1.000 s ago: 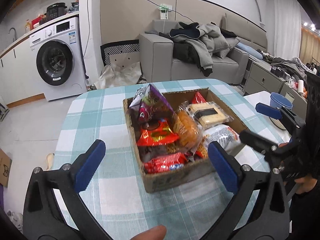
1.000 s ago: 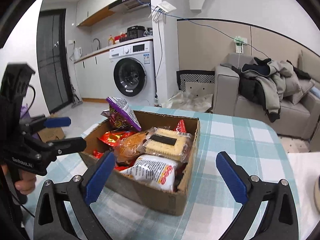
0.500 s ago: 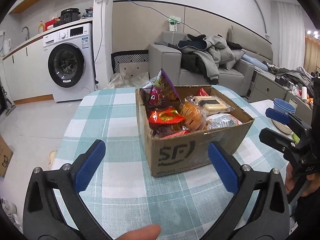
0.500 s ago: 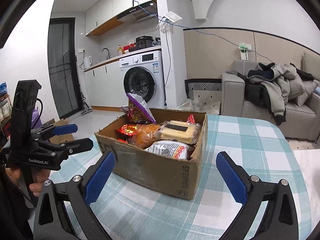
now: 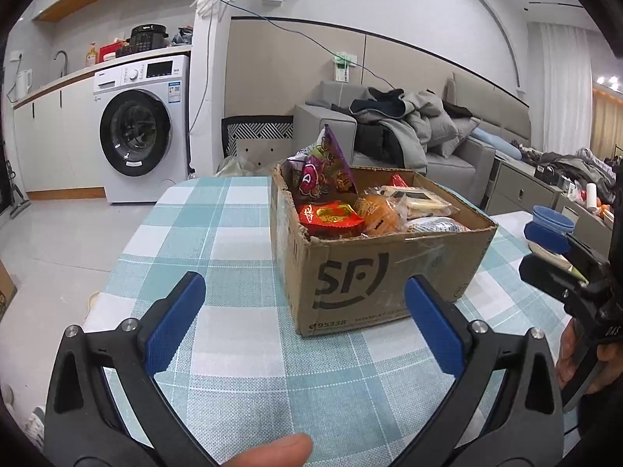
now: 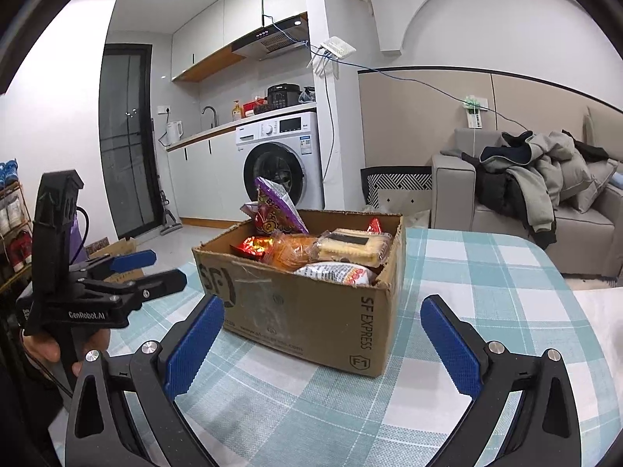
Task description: Organize snacks
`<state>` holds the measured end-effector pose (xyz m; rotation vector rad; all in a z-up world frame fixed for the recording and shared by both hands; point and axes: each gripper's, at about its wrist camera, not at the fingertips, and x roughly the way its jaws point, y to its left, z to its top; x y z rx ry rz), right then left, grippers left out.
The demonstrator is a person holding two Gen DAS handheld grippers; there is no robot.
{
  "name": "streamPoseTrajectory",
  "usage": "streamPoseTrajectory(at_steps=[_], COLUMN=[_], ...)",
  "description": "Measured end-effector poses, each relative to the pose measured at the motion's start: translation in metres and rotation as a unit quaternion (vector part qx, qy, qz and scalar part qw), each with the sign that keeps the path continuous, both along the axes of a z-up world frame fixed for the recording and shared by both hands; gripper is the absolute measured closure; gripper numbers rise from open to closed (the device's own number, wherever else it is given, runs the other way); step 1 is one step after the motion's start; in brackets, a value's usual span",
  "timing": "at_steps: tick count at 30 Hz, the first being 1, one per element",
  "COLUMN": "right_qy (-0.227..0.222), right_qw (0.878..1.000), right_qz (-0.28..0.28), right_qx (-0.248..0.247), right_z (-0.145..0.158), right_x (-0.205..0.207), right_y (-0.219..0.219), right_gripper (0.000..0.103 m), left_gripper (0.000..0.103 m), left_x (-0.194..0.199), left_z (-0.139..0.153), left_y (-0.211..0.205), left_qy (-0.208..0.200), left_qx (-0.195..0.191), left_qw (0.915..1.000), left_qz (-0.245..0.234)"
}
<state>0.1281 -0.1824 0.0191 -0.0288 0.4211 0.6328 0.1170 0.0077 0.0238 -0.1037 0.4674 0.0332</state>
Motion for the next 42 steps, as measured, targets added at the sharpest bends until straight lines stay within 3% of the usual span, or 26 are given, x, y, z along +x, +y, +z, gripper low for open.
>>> streamPoseTrajectory(at_steps=[7, 42], right_qy=[-0.002, -0.009], right_qw=[1.000, 1.000], right_qz=[-0.005, -0.003], right_qx=[0.009, 0.003], right_z=[-0.004, -0.004], right_x=[-0.001, -0.003], right_y=[-0.005, -0.002], right_gripper=[0.000, 0.000], left_gripper=[0.001, 0.001], left_x=[0.002, -0.001], left_z=[-0.009, -0.015], left_y=[-0.001, 0.007], left_qy=[-0.011, -0.017], left_qx=[0.014, -0.002], left_qw=[0.9997, 0.9997], left_qz=[0.014, 0.017])
